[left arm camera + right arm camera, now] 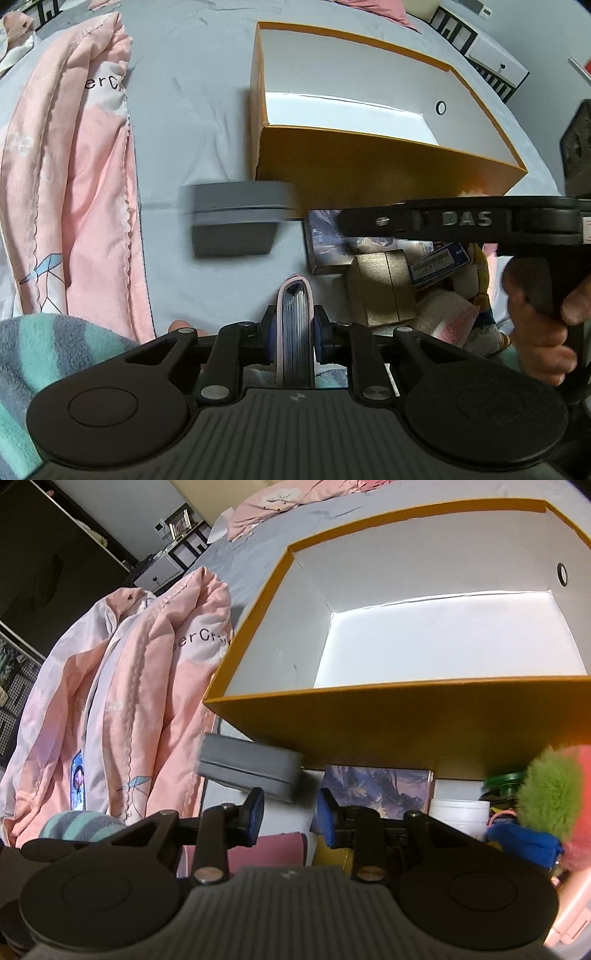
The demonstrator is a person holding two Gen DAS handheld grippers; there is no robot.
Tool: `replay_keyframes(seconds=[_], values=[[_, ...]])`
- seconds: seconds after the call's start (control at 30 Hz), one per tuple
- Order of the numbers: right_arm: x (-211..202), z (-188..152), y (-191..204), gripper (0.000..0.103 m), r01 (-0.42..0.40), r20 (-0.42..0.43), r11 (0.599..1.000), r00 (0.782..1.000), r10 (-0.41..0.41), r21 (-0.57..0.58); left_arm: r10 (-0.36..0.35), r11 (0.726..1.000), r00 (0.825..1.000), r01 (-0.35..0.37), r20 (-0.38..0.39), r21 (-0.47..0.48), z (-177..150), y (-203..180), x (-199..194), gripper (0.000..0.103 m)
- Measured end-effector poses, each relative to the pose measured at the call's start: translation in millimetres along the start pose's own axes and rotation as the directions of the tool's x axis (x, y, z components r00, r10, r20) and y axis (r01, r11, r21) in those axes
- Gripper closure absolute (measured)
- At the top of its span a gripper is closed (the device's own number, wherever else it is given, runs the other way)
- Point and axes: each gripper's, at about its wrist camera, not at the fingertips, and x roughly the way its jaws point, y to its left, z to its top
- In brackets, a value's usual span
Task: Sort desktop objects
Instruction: 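Set the grey box on the bed with the right tool while left holds notebook, then grasp the small red box from the pile with the right tool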
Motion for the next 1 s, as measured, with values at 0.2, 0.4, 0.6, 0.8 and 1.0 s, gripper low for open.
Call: replay_keyframes(seconds=[0.2,0.4,0.6,0.8,1.0], values=[[-1.6,14.2,-24.9,0.064,0.206,-0.076,0.979,0.976,-0.205,0.0,0.0,1.0,1.0,0.0,0.005,0.0,0.7,-1.2,2.1,0.083],[17.8,23.9,-37.4,0.058,0.185,-0.173,0.982,0.969,-0.178,0.024,-0.006,1.0,1.0,0.006,0.006,-0.004,0.4,1.1,2.0,0.083],[41.1,30.2,-25.0,0.05,0.228,-0.246,0.972,0.941,-0.234,-0.051,-0.01,1.0,1.0,0.01,0.009,-0.007,-0.1,2.8,1.8,0.083],[64.7,27.8,-18.5,0.03,0.24,-0.292,0.964,0.919,-0.264,-0.115,-0.022,1.0,1.0,0.022,0.013,-0.011,0.5,4.1,1.0,0.083],[75.7,22.1,-24.6,0.028,0.201,-0.27,0.978,0.94,-0.209,-0.056,-0.028,1.0,0.999,0.028,0.019,-0.014,1.4,5.2,0.8,0.083]])
